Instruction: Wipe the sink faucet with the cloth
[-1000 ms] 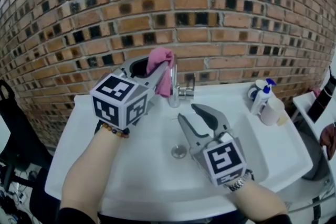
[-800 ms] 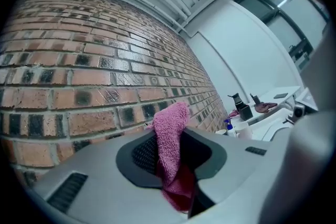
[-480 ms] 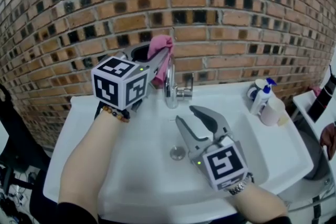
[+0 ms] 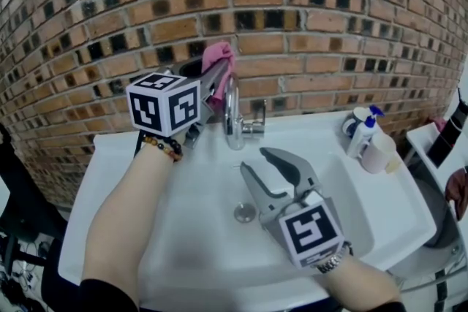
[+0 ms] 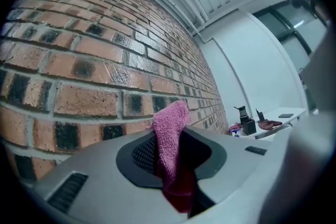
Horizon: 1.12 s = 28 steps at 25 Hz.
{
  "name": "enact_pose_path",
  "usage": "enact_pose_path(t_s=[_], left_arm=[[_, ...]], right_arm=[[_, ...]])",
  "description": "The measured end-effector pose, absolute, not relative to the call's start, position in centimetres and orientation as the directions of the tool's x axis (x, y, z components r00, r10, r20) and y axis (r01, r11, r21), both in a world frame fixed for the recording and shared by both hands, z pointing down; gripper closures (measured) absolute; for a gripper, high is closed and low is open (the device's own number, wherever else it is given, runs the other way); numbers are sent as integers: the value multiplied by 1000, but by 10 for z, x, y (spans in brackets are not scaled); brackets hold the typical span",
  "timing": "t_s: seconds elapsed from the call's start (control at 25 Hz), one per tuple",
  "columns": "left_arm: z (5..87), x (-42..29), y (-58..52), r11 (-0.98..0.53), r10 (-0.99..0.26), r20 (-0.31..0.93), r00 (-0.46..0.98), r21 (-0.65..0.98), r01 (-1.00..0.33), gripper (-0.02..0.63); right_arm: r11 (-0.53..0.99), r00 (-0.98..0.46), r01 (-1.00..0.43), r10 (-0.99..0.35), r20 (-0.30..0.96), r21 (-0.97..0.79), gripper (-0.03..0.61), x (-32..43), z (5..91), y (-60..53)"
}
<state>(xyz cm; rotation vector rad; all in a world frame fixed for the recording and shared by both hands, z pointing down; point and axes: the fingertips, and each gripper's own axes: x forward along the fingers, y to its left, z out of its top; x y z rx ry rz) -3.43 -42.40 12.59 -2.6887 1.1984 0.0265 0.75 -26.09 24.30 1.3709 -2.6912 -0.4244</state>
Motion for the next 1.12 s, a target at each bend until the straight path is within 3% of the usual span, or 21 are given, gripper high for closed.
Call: enact_pose_path(t_s=[1.12], left_arm=[[234,-39,-472,-617,-787,170,593,-205,-760,526]], right_arm=[[550,-585,-779,-810,-32,302,416,8,246,-264]])
